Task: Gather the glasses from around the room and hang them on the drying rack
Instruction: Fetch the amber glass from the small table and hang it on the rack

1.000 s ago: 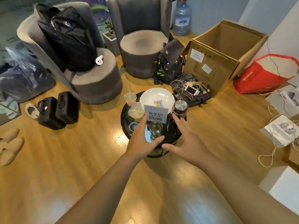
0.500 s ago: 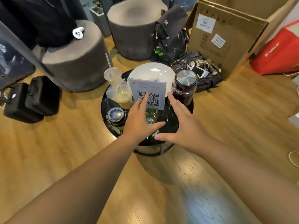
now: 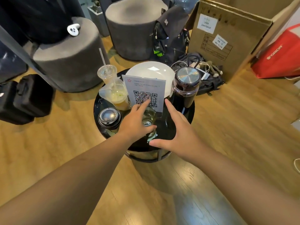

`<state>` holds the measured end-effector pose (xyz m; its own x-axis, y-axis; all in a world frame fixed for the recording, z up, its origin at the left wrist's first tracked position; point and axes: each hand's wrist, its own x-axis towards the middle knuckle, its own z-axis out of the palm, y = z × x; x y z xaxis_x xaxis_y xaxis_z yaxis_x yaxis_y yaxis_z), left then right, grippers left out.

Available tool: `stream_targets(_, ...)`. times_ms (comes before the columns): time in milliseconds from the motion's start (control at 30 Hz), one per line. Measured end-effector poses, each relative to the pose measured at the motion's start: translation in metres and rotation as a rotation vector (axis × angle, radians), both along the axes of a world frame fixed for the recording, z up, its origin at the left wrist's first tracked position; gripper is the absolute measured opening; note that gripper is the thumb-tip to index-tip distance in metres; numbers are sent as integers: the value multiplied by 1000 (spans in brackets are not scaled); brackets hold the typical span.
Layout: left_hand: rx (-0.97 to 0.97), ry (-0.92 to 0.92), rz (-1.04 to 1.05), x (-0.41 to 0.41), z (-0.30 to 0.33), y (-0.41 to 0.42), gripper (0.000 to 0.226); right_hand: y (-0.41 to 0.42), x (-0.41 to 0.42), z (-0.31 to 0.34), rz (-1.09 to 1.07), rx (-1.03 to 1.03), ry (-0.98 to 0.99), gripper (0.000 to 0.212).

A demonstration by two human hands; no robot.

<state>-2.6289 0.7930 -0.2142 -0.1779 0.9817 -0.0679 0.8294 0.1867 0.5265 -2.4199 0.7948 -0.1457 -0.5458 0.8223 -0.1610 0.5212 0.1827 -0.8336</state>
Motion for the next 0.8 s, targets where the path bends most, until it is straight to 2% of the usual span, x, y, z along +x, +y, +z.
stream_targets(200, 27, -22, -33, 0, 19, -5, 104, 5, 0, 6, -68, -74, 137, 127)
stream_targets(333, 56, -52, -55, 1, 65, -7, 106, 6, -1, 35, -152, -177, 177, 125)
stream_targets(467, 151, -84, -75, 6, 143, -5, 103, 12, -5, 85, -219, -291, 245, 114)
stream_targets(667, 238, -61, -44, 10, 291, -5, 106, 19, -13, 193, -32, -159, 206, 116)
stream_targets(800, 296, -50, 9, 17, 403, -22, 109, 14, -16, 284, 12, -131, 295, 123)
